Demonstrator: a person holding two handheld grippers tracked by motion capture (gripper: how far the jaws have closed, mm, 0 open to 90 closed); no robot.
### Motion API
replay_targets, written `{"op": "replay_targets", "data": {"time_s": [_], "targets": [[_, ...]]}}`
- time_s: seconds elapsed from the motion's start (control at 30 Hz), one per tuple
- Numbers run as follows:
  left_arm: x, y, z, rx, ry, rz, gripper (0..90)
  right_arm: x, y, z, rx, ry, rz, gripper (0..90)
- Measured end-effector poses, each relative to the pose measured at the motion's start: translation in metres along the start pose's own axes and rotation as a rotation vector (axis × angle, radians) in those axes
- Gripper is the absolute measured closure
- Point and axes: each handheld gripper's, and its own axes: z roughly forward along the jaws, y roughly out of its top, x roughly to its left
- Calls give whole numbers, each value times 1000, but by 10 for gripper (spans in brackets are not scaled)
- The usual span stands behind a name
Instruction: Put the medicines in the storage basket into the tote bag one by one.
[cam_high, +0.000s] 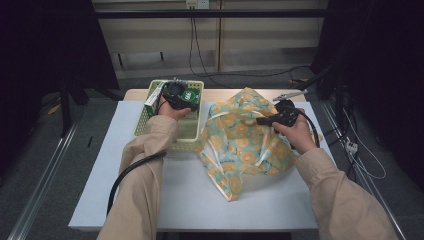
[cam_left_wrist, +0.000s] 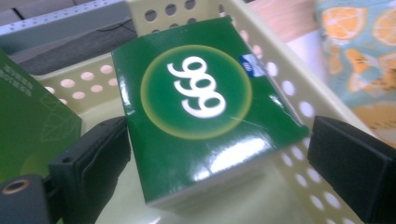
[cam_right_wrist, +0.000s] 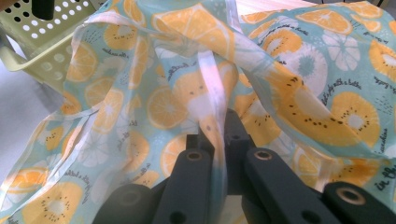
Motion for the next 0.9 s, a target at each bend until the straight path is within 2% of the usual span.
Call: {"op": "replay_targets", "data": {"time_s": [0.17,0.23,0.3,0.37,0.47,0.63,0.67,0.7,0.87,0.9], "targets": [[0,-1,9,17,7,-21,41,-1,0,1,1,1,8,900],[1,-2,10,24,7,-16,42,-2,0,1,1,3,8,900],[1,-3,10,33,21,-28,42,-2,0,1,1,1,8,900],[3,-4,8,43,18,-29,82,-2,0,2,-4,3,11,900],[7,-5,4,50,32,-44,128,-1,0,2,-2,5,5,900],[12,-11,-6,71,26,-62,159,-1,1,-2,-18,7,7,900],[11,-13,-8,68,43,-60,159,-1,0,-2,-20,5,6,900],[12,-14,-11,79,19,-62,160,-1,0,-2,-20,3,6,900],[12,-22,-27,88,0,-52,162,1,0,-1,-18,6,3,900],[12,-23,-30,88,-6,-62,163,2,1,-1,-19,6,0,900]]}}
